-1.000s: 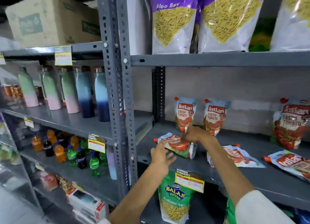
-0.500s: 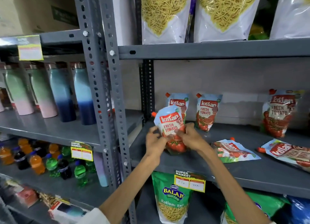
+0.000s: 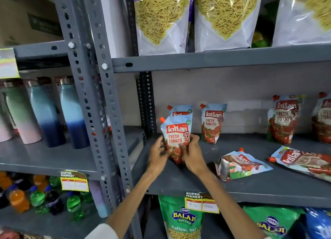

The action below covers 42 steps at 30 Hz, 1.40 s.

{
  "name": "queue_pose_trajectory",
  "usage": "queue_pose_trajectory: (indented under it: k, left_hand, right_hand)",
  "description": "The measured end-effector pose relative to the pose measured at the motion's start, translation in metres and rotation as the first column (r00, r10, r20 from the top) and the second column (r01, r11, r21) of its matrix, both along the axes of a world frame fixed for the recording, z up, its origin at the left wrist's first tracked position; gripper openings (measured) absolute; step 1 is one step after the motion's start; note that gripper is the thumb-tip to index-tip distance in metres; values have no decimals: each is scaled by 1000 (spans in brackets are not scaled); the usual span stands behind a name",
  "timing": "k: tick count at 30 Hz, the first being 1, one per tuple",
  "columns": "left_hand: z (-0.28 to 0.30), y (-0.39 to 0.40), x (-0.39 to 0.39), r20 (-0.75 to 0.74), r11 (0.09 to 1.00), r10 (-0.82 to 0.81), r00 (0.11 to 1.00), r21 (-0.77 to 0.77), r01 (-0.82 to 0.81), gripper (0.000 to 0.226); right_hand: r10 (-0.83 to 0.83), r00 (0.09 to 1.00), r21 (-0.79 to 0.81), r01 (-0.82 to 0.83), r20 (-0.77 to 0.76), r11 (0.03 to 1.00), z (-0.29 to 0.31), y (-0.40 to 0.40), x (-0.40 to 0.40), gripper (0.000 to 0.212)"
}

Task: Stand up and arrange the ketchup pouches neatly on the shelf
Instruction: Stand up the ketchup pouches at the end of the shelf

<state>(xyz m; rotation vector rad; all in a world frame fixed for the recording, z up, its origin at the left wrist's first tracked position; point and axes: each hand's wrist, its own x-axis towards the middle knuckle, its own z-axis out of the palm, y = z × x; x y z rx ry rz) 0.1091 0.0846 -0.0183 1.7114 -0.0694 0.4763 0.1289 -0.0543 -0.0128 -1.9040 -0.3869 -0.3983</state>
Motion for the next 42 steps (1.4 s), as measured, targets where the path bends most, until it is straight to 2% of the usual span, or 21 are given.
queue_pose_trajectory:
  k: [1, 3, 5, 6, 7, 8, 10, 12, 14, 16, 19, 21, 23, 26, 27, 29, 32, 34, 37, 40, 42]
  left_hand:
    - [-2, -2, -2, 14, 999, 41, 999, -6, -41, 73]
    - [-7, -11, -12, 109, 970, 230, 967, 58, -237, 67]
    - [-2, -24, -28, 265, 922, 351, 898, 69, -381, 46]
    - [7, -31, -36, 315, 928, 331, 889, 60, -367, 35]
    - [17, -39, -41, 335, 951, 268, 903, 60, -305, 27]
    - [25, -46, -43, 318, 971, 194, 928, 73, -228, 21]
    - [38, -64, -38, 196, 988, 43, 980, 136, -70, 13]
    - [45, -85, -25, 33, 970, -66, 997, 237, 56, 14]
    - [49, -107, -11, -115, 940, -117, 986, 309, 147, 21]
    - [50, -128, 1, -306, 906, -149, 940, 338, 254, 34]
    - [51, -150, 12, -631, 853, -169, 757, 290, 433, 55]
    - [51, -158, 15, -723, 853, -219, 656, 184, 488, 60]
    - [52, -159, 13, -741, 853, -236, 628, 152, 499, 63]
    - [50, -159, 6, -714, 886, -262, 649, 89, 455, 72]
    - [50, -158, 3, -691, 903, -271, 670, 59, 425, 68]
    - [47, -157, -4, -627, 928, -292, 722, -3, 372, 48]
    - [47, -158, -18, -468, 960, -228, 854, 39, 277, 22]
    - [48, -157, -21, -299, 977, -136, 945, 116, 177, 36]
    - [41, -153, -7, -102, 986, -68, 993, 144, 82, 60]
    - [22, -148, 9, -51, 983, -56, 997, 175, 64, 76]
    - [8, -146, 20, -49, 976, -56, 997, 209, 65, 70]
  right_hand:
    - [-5, 1000, -5, 5, -16, 1000, 2, -1, -2, 36]
    - [-61, 998, -28, 61, 16, 998, 10, -9, -11, 41]
    - [-153, 982, -66, 161, 109, 985, 28, -27, -27, 27]
    - [-190, 971, -99, 205, 148, 974, 38, -41, -34, 14]
    - [-229, 959, -139, 253, 167, 957, 46, -58, -39, 12]
    - [-281, 948, -196, 306, 148, 932, 51, -78, -40, 24]
    - [-392, 918, -382, 344, -55, 858, 55, -123, -32, 46]
    - [-492, 831, -617, 249, -260, 746, 53, -162, -30, 54]
    - [-503, 794, -740, 103, -342, 665, 50, -187, -34, 62]
    - [-486, 749, -751, -24, -451, 660, 47, -197, -40, 70]
    - [-438, 704, -644, -36, -559, 764, 32, -198, -38, 60]
    - [-413, 753, -622, 5, -513, 783, 27, -197, -34, 56]
    - [-383, 807, -616, 30, -449, 787, 28, -195, -35, 49]
    - [-296, 824, -510, 10, -484, 860, 25, -196, -30, 52]
    - [-242, 828, -459, -21, -505, 888, 23, -197, -27, 50]
    - [-60, 849, -265, -95, -524, 960, 19, -194, -20, 41]
    - [138, 910, -7, -152, -391, 988, 23, -183, -17, 19]
    - [146, 939, 39, -141, -312, 989, 26, -173, -16, 25]
    - [106, 980, 44, -100, -166, 994, 30, -159, -12, 35]
    - [85, 990, -16, -87, -109, 996, 22, -151, -5, 36]
    - [94, 987, -2, -95, -130, 995, 13, -152, 3, 35]
